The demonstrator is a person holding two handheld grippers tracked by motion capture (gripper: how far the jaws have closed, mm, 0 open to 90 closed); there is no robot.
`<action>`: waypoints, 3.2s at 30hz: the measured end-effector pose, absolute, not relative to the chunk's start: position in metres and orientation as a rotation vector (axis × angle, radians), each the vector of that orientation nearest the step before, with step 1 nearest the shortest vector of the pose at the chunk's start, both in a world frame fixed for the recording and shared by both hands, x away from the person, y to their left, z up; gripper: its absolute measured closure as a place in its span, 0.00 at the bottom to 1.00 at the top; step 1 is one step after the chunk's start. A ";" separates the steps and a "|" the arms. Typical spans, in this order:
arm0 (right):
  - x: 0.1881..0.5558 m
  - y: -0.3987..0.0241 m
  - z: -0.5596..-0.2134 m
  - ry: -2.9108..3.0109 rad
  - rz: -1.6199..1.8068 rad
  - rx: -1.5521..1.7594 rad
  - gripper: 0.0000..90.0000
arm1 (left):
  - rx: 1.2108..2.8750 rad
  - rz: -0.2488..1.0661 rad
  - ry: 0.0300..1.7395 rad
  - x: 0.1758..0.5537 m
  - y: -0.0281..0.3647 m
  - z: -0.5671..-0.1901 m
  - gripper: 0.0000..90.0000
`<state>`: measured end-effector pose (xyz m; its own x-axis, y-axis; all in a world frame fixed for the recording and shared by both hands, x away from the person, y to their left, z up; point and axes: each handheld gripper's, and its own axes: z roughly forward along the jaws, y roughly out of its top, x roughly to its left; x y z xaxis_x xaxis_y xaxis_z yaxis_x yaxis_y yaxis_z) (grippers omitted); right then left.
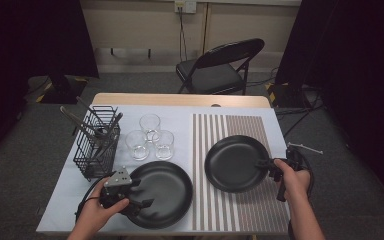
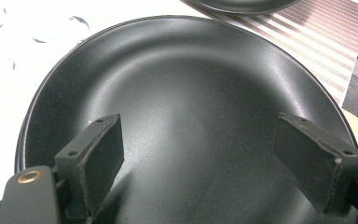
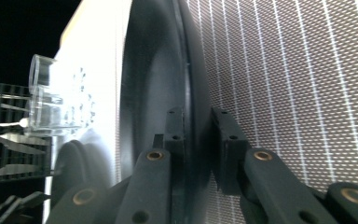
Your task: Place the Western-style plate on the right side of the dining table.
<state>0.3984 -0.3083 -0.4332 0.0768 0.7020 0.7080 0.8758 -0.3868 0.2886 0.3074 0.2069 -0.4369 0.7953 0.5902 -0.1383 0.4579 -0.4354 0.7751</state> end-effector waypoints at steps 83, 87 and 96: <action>0.399 -0.295 -0.442 -1.924 -1.081 -2.301 0.69 | 2.112 0.184 0.778 0.306 0.206 -0.438 0.18; 0.399 -0.295 -0.443 -1.939 -1.070 -2.307 0.68 | 2.116 0.181 0.771 0.306 0.205 -0.439 0.18; 0.400 -0.295 -0.443 -1.955 -1.057 -2.312 0.67 | 2.120 0.185 0.770 0.306 0.206 -0.439 0.18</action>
<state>0.3998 -0.2947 -0.4435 0.0405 0.8994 0.4353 0.8567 -0.2555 0.4482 0.3062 0.2055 -0.4391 0.7995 0.5849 -0.1365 0.4592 -0.4487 0.7666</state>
